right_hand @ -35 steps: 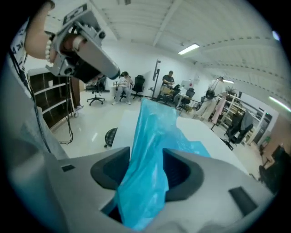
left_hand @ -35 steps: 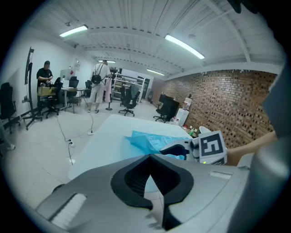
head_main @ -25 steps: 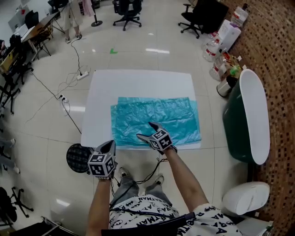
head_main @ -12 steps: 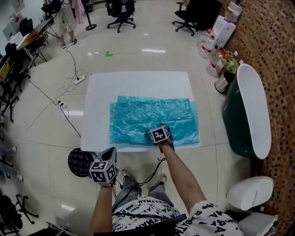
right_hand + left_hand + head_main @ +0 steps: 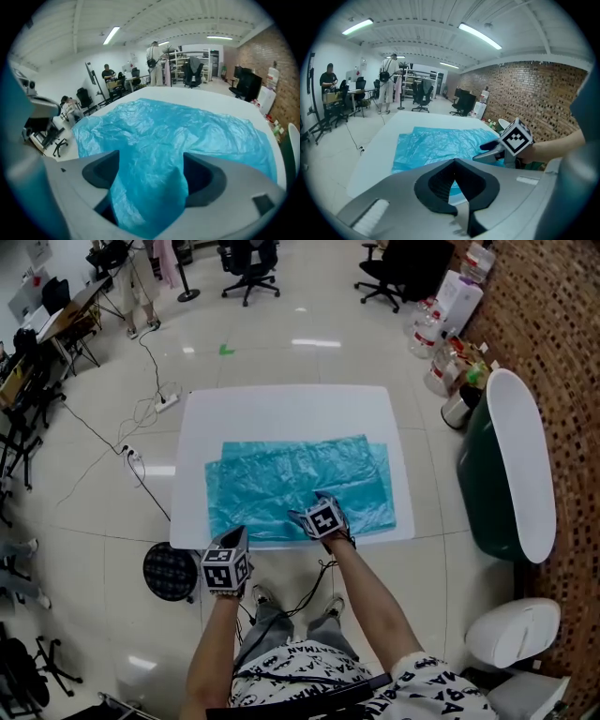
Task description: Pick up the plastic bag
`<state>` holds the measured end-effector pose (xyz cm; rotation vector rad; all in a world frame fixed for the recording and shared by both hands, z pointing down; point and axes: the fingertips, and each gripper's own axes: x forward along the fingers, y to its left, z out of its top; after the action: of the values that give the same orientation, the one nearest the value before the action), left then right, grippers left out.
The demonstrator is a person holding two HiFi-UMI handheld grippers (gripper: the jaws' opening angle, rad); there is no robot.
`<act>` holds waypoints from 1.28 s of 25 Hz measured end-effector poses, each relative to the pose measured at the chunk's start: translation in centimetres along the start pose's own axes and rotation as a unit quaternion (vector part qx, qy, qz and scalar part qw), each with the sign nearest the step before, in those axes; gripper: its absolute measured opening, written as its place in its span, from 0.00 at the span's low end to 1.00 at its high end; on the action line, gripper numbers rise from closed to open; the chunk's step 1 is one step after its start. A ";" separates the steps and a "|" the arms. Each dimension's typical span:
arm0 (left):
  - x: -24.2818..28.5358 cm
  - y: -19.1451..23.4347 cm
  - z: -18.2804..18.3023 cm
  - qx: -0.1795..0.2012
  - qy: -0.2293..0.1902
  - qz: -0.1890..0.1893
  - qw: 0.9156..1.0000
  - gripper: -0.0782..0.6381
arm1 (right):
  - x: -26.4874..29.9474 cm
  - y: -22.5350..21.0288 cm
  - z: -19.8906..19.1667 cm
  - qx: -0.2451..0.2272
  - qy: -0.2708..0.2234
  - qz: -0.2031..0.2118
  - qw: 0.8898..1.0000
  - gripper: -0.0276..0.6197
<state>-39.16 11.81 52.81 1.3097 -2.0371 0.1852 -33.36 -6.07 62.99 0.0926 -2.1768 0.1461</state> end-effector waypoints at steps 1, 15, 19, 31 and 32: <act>1.0 0.1 -0.2 0.003 0.006 0.000 1.000 0.10 | -0.7 -1.0 -0.2 0.013 -0.009 -0.010 1.000 0.73; -1.5 -3.0 3.8 -0.014 -0.073 -0.025 0.997 0.10 | -19.9 -3.1 -0.6 0.177 -0.251 -0.019 0.951 0.04; -3.2 -4.5 5.9 -0.010 -0.109 -0.025 0.994 0.10 | -22.7 -1.8 2.3 0.151 -0.283 -0.005 0.947 0.04; -7.2 -9.0 7.4 0.015 -0.144 -0.042 0.989 0.10 | -26.6 1.0 4.4 0.107 -0.289 -0.023 0.951 0.04; -7.3 -9.1 7.4 0.016 -0.145 -0.042 0.988 0.10 | -26.7 1.2 4.4 0.108 -0.290 -0.020 0.951 0.04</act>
<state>-33.19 9.44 40.57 1.5124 -2.2201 -0.0123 -21.83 -5.15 38.50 0.3396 -2.7357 0.3723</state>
